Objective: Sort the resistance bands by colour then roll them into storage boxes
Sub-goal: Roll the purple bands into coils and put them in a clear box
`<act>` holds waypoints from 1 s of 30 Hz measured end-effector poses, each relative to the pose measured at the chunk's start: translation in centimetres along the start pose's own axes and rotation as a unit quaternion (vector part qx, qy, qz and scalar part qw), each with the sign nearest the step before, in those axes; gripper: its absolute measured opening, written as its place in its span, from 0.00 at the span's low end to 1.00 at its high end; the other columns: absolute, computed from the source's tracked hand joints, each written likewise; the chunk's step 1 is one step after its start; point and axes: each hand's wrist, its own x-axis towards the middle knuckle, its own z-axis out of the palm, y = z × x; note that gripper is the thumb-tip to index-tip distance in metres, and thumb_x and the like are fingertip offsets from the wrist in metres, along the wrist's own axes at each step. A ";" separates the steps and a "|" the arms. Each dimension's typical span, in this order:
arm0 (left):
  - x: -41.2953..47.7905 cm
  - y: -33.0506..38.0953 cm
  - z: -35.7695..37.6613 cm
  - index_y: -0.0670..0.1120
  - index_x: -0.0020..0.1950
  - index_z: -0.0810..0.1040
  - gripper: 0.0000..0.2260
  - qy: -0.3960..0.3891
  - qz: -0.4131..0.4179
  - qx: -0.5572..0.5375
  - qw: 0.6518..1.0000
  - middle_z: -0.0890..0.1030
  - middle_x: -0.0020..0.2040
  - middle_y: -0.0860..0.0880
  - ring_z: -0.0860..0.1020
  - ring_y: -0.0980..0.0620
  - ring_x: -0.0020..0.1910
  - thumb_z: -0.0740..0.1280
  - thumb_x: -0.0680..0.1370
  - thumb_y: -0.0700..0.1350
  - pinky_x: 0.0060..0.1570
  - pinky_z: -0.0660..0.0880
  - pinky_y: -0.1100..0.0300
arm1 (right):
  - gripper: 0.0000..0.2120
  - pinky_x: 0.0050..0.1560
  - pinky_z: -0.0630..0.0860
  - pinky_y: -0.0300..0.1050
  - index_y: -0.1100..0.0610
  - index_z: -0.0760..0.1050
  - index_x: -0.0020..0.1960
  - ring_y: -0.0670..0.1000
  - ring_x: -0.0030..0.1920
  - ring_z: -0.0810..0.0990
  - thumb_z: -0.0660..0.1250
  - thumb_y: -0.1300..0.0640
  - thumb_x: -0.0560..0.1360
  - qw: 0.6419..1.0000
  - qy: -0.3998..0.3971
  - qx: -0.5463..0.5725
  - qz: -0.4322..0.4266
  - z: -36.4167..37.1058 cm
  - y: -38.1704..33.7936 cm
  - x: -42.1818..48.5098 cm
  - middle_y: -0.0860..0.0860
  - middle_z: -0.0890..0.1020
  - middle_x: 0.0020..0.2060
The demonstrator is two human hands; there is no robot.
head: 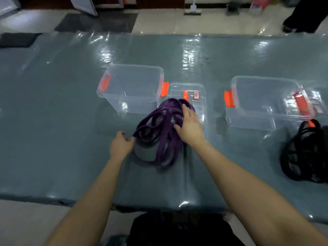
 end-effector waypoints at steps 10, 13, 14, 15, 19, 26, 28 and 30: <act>0.1 -2.1 -1.2 0.43 0.54 0.78 0.18 -0.111 -0.022 -0.241 0.964 0.86 0.52 0.39 0.86 0.42 0.46 0.79 0.76 0.53 0.48 0.86 0.41 | 0.08 0.53 0.82 0.54 0.57 0.81 0.48 0.60 0.48 0.81 0.70 0.55 0.72 0.996 0.032 0.017 0.076 1.1 0.4 -0.1 0.57 0.82 0.45; -0.3 -1.5 -4.8 0.39 0.56 0.78 0.15 -0.087 0.021 -0.292 0.952 0.85 0.52 0.36 0.85 0.42 0.45 0.79 0.78 0.45 0.45 0.86 0.46 | 0.09 0.50 0.82 0.50 0.51 0.83 0.48 0.55 0.44 0.82 0.70 0.50 0.70 0.993 0.054 0.071 0.078 0.8 -0.3 -1.2 0.53 0.83 0.45; -0.4 -1.3 -6.2 0.40 0.55 0.79 0.14 -0.064 0.039 -0.296 0.952 0.86 0.50 0.38 0.85 0.44 0.43 0.79 0.78 0.45 0.44 0.85 0.48 | 0.08 0.50 0.82 0.49 0.50 0.83 0.48 0.54 0.45 0.82 0.71 0.49 0.71 0.991 0.060 0.090 0.078 0.7 -0.6 -1.4 0.52 0.83 0.46; -0.4 -1.2 -7.5 0.42 0.54 0.80 0.12 -0.037 0.053 -0.304 0.950 0.86 0.48 0.39 0.85 0.45 0.43 0.80 0.78 0.44 0.43 0.85 0.49 | 0.06 0.51 0.82 0.50 0.49 0.82 0.48 0.53 0.45 0.83 0.72 0.50 0.71 0.989 0.063 0.112 0.077 0.5 -1.1 -1.5 0.51 0.84 0.46; -0.4 -1.3 -11.3 0.45 0.54 0.82 0.10 0.049 0.078 -0.337 0.937 0.86 0.45 0.40 0.85 0.46 0.41 0.79 0.79 0.47 0.41 0.84 0.50 | 0.07 0.44 0.78 0.39 0.50 0.84 0.51 0.49 0.45 0.84 0.76 0.53 0.73 0.972 0.080 0.205 0.084 -1.2 -3.2 -1.2 0.46 0.84 0.42; -2.0 -3.1 -11.8 0.41 0.65 0.81 0.10 0.041 0.039 -0.331 0.942 0.83 0.41 0.45 0.83 0.47 0.37 0.71 0.85 0.41 0.46 0.84 0.48 | 0.12 0.41 0.78 0.41 0.51 0.82 0.55 0.44 0.40 0.82 0.79 0.51 0.74 0.974 -0.011 0.221 0.052 -0.9 -5.3 -3.2 0.44 0.84 0.43; -2.8 -4.1 -12.0 0.39 0.66 0.81 0.10 0.023 0.021 -0.314 0.949 0.82 0.37 0.46 0.83 0.45 0.39 0.67 0.86 0.40 0.47 0.84 0.48 | 0.12 0.42 0.79 0.41 0.51 0.81 0.55 0.42 0.41 0.81 0.78 0.52 0.75 0.975 -0.052 0.213 0.039 0.2 -6.0 -3.7 0.42 0.83 0.43; -3.5 -5.0 -12.8 0.38 0.63 0.80 0.08 0.023 0.004 -0.313 0.950 0.80 0.38 0.44 0.82 0.44 0.40 0.64 0.86 0.38 0.48 0.83 0.50 | 0.14 0.44 0.79 0.42 0.53 0.81 0.57 0.44 0.44 0.83 0.79 0.51 0.74 0.978 -0.085 0.190 0.019 1.7 -7.0 -4.3 0.44 0.85 0.45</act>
